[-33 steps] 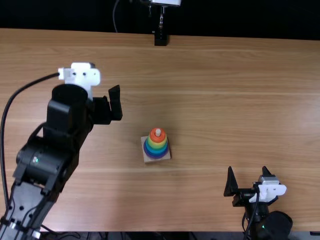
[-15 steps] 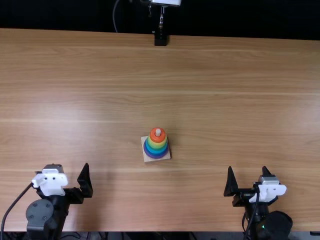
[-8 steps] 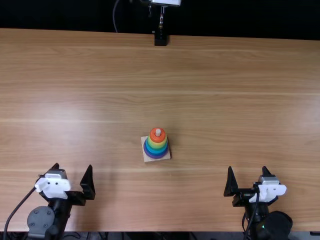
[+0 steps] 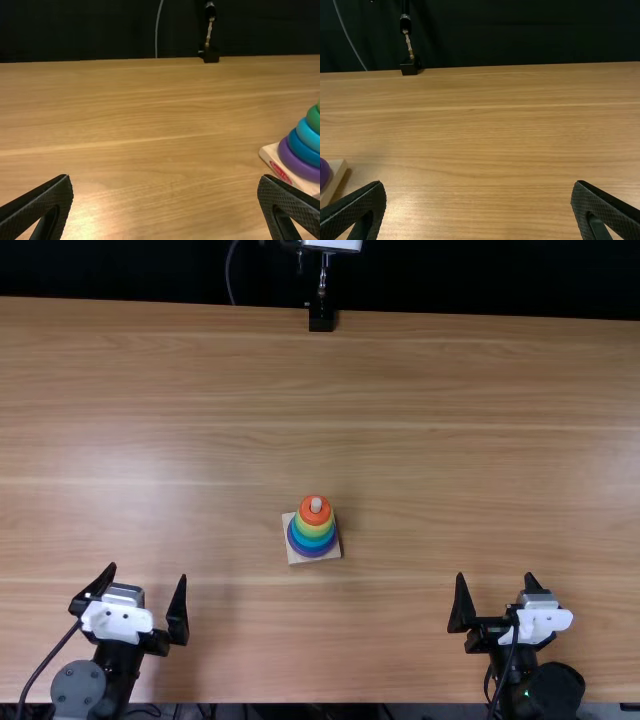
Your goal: Build the Hanoi tower: stack the rings onto the peg from bottom to top in this color order: purple, dark blue, light blue, dark green, light green, yellow, orange.
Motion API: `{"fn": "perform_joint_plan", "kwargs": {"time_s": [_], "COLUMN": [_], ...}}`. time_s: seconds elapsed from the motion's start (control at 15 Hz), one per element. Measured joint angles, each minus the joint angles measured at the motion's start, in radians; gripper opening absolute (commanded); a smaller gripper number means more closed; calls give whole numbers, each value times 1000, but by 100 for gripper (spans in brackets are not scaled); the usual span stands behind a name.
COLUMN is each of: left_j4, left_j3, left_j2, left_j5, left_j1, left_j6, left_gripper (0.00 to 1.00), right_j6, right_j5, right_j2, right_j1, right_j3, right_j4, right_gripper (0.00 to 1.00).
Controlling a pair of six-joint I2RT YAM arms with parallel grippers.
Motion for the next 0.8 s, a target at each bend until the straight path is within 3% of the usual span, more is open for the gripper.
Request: {"fn": "perform_joint_plan", "kwargs": {"time_s": [0.33,0.8], "left_j4": [-95,-98], "left_j3": [23,24], "left_j2": [0,0], "left_j5": [8,18], "left_j1": [0,0], "left_j6": [2,2], "left_gripper": [100,100], "right_j6": [0,0], "right_j5": [0,0], "right_j2": [0,0], "right_j1": [0,0], "right_j3": [0,0], "right_j4": [0,0], "right_gripper": [100,100]}}
